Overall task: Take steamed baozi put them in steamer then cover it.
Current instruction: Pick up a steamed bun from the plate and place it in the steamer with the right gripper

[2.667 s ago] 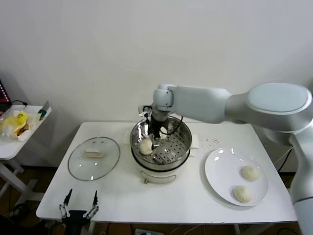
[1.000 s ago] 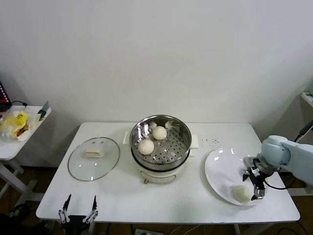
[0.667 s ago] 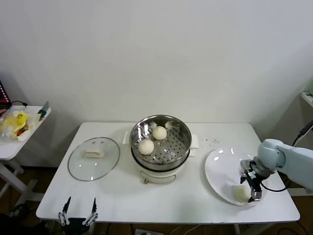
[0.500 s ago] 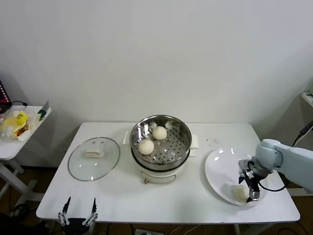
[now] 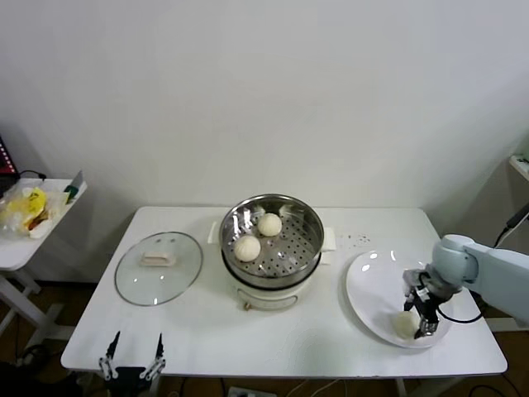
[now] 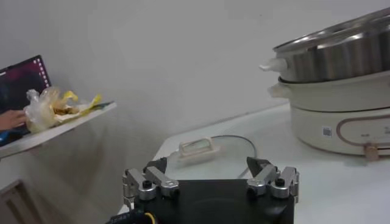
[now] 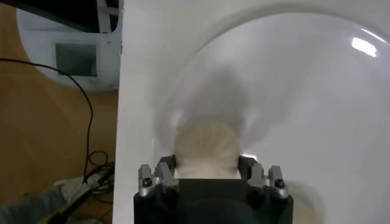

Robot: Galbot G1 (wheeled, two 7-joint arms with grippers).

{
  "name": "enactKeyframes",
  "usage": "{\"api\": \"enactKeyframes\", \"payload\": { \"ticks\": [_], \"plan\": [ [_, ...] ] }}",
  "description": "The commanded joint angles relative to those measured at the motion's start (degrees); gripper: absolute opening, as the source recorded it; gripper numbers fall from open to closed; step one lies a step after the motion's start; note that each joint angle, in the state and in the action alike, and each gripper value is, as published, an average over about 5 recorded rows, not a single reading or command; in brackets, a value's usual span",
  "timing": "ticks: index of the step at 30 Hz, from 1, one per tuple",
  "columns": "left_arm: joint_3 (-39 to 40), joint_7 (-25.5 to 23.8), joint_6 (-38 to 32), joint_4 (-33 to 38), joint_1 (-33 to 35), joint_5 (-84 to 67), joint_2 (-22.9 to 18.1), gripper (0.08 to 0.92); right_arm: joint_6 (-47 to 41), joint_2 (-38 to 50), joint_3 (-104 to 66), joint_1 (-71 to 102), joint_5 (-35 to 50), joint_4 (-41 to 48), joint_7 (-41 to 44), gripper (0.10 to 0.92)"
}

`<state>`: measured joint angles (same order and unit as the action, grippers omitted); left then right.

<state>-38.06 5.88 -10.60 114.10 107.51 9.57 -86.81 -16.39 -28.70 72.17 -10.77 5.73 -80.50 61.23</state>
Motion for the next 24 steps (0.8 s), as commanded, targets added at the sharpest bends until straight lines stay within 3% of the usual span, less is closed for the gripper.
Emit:
{"api": "enactKeyframes", "payload": {
  "ticks": [1, 7, 14, 24],
  "plan": [
    [0.01, -0.09, -0.02, 0.04, -0.03, -0.02, 0.24, 0.823, 6.05, -2.66, 4.59, -10.41, -1.37, 1.25, 1.36, 0.654],
    [0.21, -0.14, 0.1, 0.11, -0.28, 0.09, 0.17, 0.823, 24.81, -13.31, 18.52, -35.39, -3.16, 2.53, 4.28, 0.656],
    [0.8, -0.14, -0.11, -0.35, -0.63, 0.31, 0.03, 0.823, 39.15, -25.86, 19.09, -46.76, -5.36, 1.63, 5.66, 0.662],
    [0.81, -0.15, -0.51, 0.14, -0.11, 0.23, 0.56, 0.823, 45.02, -39.89, 12.91, -43.68, -6.05, 1.33, 7.7, 0.67]
  ]
}}
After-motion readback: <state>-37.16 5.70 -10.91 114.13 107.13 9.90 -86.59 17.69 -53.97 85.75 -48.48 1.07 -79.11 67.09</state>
